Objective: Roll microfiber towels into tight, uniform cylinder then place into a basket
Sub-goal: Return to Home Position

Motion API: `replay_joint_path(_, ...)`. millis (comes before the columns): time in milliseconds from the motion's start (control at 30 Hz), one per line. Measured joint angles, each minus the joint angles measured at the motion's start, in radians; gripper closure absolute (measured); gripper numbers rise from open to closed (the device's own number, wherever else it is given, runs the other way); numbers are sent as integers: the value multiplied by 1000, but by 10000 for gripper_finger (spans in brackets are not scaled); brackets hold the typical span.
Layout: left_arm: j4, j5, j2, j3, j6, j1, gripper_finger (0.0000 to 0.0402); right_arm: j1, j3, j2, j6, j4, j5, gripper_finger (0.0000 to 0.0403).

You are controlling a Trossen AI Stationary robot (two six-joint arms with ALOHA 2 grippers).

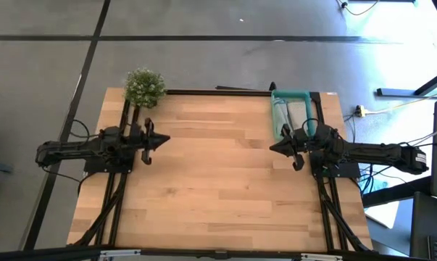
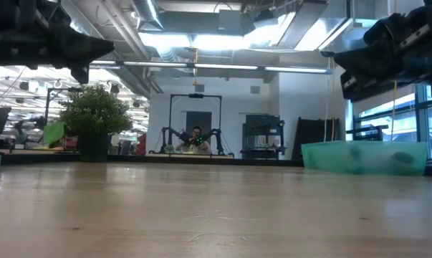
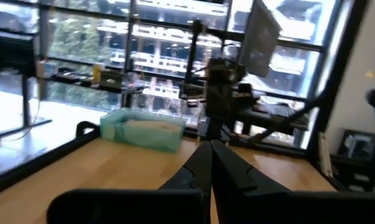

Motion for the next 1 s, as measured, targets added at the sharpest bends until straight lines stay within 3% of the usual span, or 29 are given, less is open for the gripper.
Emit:
replay_joint_path(267,1,67,-1,0,38,0,400,0,0,0,-7,2,90,397)
replay_joint_path(633,0,67,0,0,40,1,386,0,0,0,-54,0,91,397)
replay_joint_path(1000,0,67,0,0,40,1,400,0,0,0,-53,-1,91,397)
